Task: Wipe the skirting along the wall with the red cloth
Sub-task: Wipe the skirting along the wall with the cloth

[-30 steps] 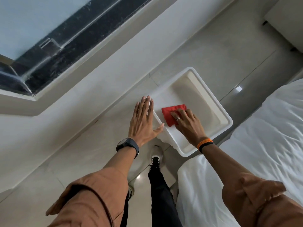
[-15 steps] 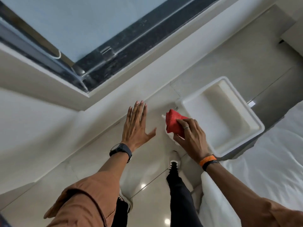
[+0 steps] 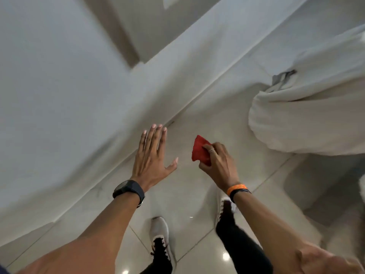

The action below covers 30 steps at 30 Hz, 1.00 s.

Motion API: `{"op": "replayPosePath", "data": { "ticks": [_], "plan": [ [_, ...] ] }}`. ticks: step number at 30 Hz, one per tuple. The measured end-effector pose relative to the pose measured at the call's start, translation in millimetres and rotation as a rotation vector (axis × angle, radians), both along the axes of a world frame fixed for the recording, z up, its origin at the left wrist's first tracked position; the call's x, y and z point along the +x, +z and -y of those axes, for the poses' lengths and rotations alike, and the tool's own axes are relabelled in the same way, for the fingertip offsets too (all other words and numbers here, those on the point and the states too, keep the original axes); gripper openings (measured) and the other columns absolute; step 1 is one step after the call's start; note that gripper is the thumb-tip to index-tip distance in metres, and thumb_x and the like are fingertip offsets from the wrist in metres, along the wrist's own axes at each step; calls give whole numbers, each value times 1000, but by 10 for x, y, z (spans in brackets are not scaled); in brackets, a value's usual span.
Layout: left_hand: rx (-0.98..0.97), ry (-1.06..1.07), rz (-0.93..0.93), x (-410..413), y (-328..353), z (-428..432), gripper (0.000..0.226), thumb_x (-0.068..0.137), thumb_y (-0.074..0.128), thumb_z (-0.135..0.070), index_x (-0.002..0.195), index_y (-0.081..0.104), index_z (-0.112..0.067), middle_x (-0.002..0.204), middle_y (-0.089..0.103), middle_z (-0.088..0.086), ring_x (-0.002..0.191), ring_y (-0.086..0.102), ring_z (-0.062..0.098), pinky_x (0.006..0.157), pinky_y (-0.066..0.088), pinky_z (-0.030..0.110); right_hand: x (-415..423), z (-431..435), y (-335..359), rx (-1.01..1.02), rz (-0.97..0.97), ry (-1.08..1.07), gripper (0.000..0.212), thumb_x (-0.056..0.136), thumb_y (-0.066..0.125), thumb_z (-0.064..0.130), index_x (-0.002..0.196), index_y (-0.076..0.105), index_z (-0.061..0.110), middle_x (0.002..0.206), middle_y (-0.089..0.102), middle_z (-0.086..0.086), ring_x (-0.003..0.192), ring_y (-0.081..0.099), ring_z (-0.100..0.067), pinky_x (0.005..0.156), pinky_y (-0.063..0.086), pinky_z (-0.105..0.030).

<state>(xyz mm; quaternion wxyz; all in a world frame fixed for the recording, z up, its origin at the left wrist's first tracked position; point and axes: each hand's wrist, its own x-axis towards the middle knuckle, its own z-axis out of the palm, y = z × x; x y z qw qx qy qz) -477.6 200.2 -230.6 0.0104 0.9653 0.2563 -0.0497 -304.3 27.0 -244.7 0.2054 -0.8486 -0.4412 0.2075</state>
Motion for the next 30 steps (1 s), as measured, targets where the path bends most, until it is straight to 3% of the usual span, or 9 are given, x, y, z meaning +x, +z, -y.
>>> {"op": "replayPosePath", "data": {
  "ticks": [5, 13, 16, 19, 22, 26, 30],
  "plan": [
    [56, -61, 6, -306, -1155, -381, 102, 90, 43, -65, 165, 24, 2, 171, 23, 22, 160, 20, 37, 130, 15, 56, -374, -476, -1295, -5, -9, -9, 62, 79, 75, 24, 133, 55, 2, 111, 56, -15, 103, 54, -34, 72, 52, -41],
    [188, -144, 64, -604, -2345, -1028, 96, 95, 43, -61, 163, 26, 6, 171, 25, 21, 161, 19, 35, 132, 15, 51, -327, -1414, -2890, 90, 108, -88, 54, 80, 75, 17, 127, 56, -3, 110, 56, -20, 99, 53, -37, 74, 54, -46],
    [213, -141, 104, -616, -2621, -1047, 95, 96, 46, -59, 163, 26, 6, 172, 23, 19, 161, 19, 34, 132, 15, 49, -272, -1715, -3249, 47, 125, -79, 57, 84, 74, 28, 130, 55, 2, 122, 51, -19, 109, 48, -37, 88, 50, -48],
    [229, -148, 111, -621, -2782, -1078, 95, 96, 48, -58, 163, 26, 5, 172, 22, 18, 161, 18, 32, 133, 11, 46, -333, -1858, -3555, -53, 110, -39, 62, 89, 62, 54, 132, 56, 10, 146, 39, -16, 131, 36, -36, 105, 38, -54],
    [288, -187, 82, -669, -2831, -1182, 93, 96, 45, -56, 165, 23, 2, 174, 18, 16, 162, 15, 28, 134, 9, 41, -363, -1902, -3801, -113, 148, -48, 71, 99, 44, 57, 152, 32, 12, 159, 26, -13, 144, 24, -33, 116, 24, -52],
    [400, -277, 21, -752, -2854, -1329, 90, 99, 50, -49, 166, 18, 1, 175, 12, 14, 163, 12, 25, 134, 10, 38, -602, -2068, -3921, -24, 211, -212, 66, 98, 47, 55, 146, 43, 10, 150, 42, -14, 132, 38, -35, 108, 28, -49],
    [454, -297, -37, -765, -2902, -1363, 93, 99, 48, -50, 167, 12, 1, 176, 5, 15, 164, 7, 26, 134, 6, 39, -1320, -2018, -3962, 68, 199, -126, 65, 92, 54, 55, 137, 52, 8, 141, 50, -14, 121, 45, -34, 101, 35, -48]
  ]
}}
